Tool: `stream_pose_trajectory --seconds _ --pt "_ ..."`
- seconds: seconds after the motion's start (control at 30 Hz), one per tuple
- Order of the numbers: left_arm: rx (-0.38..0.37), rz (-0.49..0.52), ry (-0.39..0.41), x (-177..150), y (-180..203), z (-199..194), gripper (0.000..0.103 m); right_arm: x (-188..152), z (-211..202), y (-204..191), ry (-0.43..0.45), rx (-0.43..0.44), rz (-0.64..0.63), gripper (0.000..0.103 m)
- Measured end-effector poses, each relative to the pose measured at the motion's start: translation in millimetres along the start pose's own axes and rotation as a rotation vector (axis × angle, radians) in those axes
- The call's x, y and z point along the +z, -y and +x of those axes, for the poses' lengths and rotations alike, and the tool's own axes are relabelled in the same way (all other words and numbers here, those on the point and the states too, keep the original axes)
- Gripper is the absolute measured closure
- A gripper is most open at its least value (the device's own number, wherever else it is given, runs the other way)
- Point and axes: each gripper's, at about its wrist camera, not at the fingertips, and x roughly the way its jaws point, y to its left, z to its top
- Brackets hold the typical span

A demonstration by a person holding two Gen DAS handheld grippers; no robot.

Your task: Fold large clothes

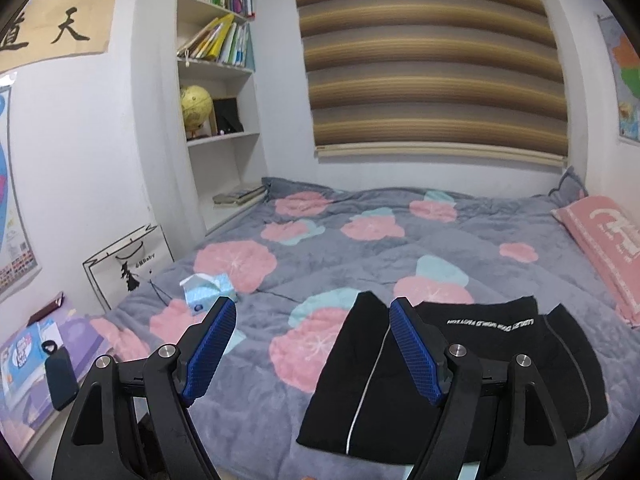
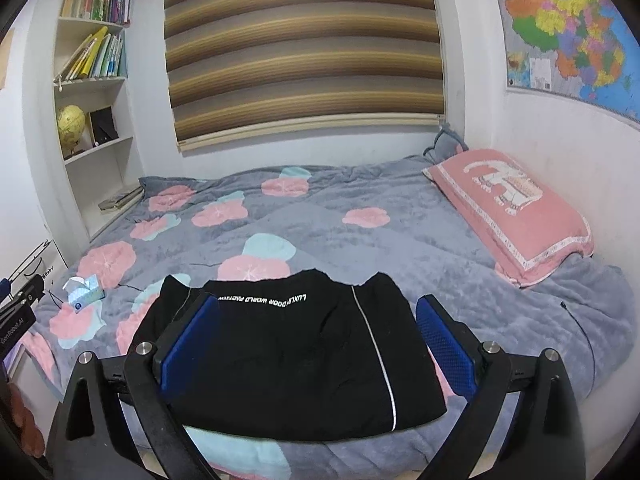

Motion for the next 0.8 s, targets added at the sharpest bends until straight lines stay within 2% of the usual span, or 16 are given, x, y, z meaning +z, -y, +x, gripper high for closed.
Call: stream_pose_trajectory --seconds 0.43,0.63,0.8 --pt "-0.026 0.038 -0.097 -15.2 21.7 37.2 0.023 -9.8 42.0 6.5 -0.092 -0.015 0.019 0.003" --pt "-0.019 0.063 -0.101 -20.0 31.2 43.3 0.023 -12.9 51.7 9.6 -0.109 0.016 0.034 0.003" --pt "-0.030 0.066 -0.119 -21.5 34.9 50.6 0.023 -15.3 57.3 8.8 -0.118 0.003 0.025 0.003"
